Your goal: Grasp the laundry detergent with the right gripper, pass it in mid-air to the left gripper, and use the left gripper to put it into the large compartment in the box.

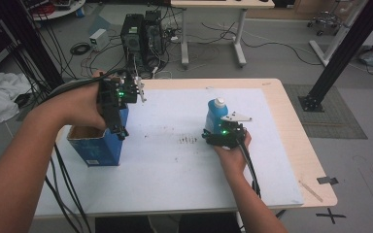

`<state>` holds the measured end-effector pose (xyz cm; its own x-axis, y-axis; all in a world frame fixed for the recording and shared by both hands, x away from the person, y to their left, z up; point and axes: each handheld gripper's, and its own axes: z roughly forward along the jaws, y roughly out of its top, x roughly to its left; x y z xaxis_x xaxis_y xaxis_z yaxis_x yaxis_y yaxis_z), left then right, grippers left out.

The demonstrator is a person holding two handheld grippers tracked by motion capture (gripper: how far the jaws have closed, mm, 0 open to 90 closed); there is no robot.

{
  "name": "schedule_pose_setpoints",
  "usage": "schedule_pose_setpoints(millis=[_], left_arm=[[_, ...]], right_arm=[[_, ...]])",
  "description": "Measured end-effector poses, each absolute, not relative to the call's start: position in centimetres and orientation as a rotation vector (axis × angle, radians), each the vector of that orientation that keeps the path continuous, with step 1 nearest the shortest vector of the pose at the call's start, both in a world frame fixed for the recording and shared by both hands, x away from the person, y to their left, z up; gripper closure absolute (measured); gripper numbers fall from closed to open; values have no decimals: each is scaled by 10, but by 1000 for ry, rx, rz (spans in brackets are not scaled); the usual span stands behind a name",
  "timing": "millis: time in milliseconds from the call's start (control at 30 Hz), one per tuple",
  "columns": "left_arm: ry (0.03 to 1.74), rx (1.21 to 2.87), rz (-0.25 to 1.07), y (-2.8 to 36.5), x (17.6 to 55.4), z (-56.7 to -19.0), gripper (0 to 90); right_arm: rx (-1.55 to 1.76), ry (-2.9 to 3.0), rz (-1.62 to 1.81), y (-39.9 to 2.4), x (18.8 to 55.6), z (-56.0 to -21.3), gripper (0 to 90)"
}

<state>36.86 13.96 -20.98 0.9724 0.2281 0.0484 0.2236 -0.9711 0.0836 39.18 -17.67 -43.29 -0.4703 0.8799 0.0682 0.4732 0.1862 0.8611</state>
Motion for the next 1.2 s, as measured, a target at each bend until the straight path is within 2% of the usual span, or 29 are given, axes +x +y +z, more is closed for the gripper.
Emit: schedule_pose_setpoints(millis=[667,733,967,1000,1200], left_arm=[[356,3047,77,142,373,-215,82],[359,3048,76,142,373,-215,82],[362,3049,73,143,373,-216,82],[363,3049,74,143,373,-216,82],[362,3050,76,144,373,-215,82]], right_arm=[[1260,1923,1224,-172,398,-435,130],[1247,1918,1239,-172,398,-434,169],[1235,1903,1235,-170,397,-433,194],[1241,1889,1236,-170,397,-432,229],[1240,1895,1229,-170,397,-433,247]])
